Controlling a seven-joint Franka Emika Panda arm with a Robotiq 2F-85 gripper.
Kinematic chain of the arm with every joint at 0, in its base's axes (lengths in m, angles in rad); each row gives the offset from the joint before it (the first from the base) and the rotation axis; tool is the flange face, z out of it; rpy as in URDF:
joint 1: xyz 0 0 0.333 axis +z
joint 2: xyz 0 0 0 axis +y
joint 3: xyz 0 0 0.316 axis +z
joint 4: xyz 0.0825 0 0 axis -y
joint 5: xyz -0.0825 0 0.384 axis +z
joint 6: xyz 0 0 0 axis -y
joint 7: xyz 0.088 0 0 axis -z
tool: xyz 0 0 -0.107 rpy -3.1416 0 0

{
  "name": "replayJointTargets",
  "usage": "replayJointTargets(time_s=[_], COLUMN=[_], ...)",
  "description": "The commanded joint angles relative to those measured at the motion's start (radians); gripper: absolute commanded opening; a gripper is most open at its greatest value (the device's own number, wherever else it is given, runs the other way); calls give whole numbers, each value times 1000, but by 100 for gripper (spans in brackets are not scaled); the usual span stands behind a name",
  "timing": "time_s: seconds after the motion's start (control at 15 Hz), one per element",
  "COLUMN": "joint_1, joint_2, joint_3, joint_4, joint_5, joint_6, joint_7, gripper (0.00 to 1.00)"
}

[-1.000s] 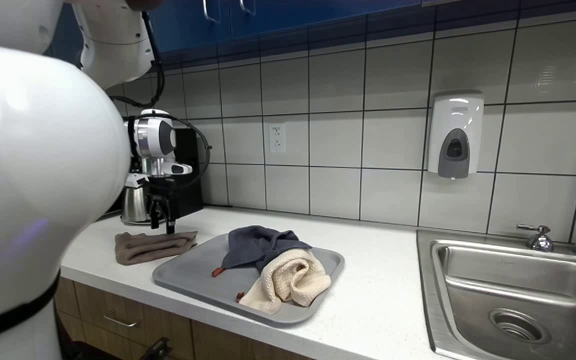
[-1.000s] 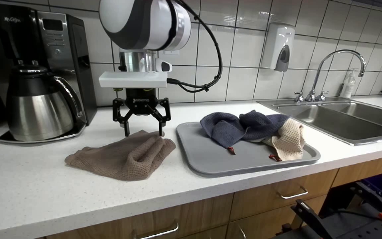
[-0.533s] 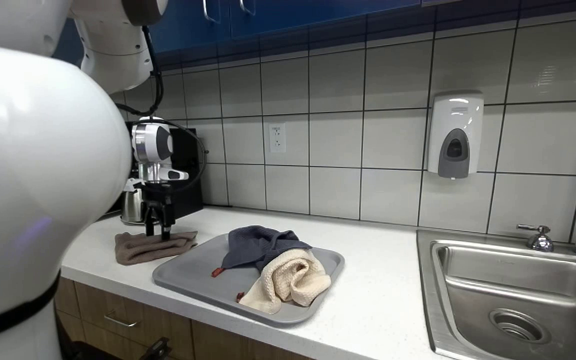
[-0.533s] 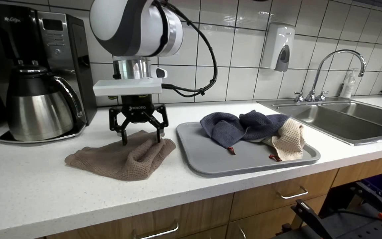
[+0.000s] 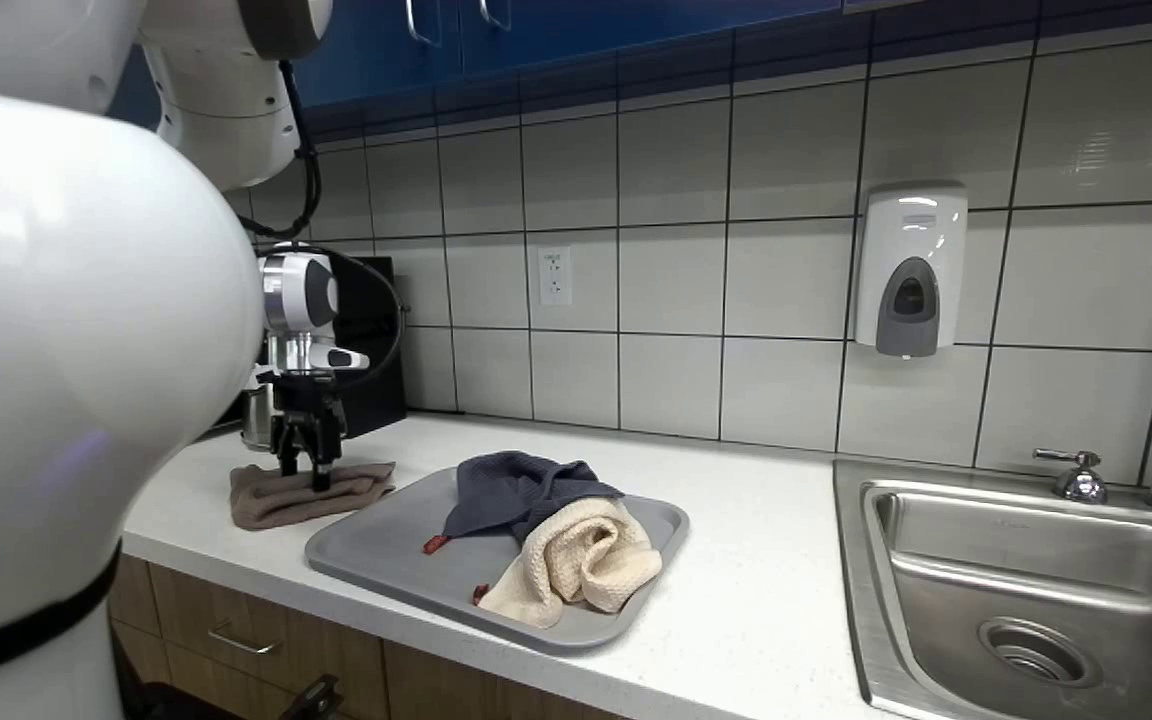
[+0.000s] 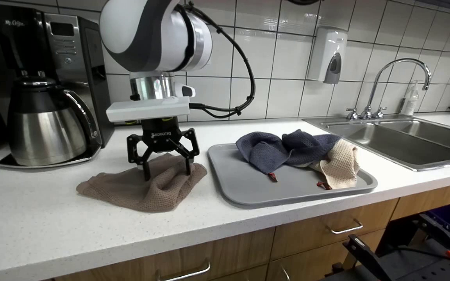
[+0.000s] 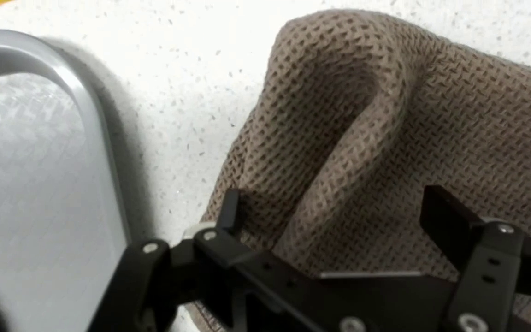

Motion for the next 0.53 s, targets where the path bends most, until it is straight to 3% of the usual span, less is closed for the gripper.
replayJointTargets(time_s=[0.0, 0.47], joint_1=[0, 0], joint_2=[8, 22], joint_3=[3, 3], joint_4=[11, 6], joint_5=[13, 16], joint_6=[-36, -24], joint_7=[30, 35], gripper=[100, 100])
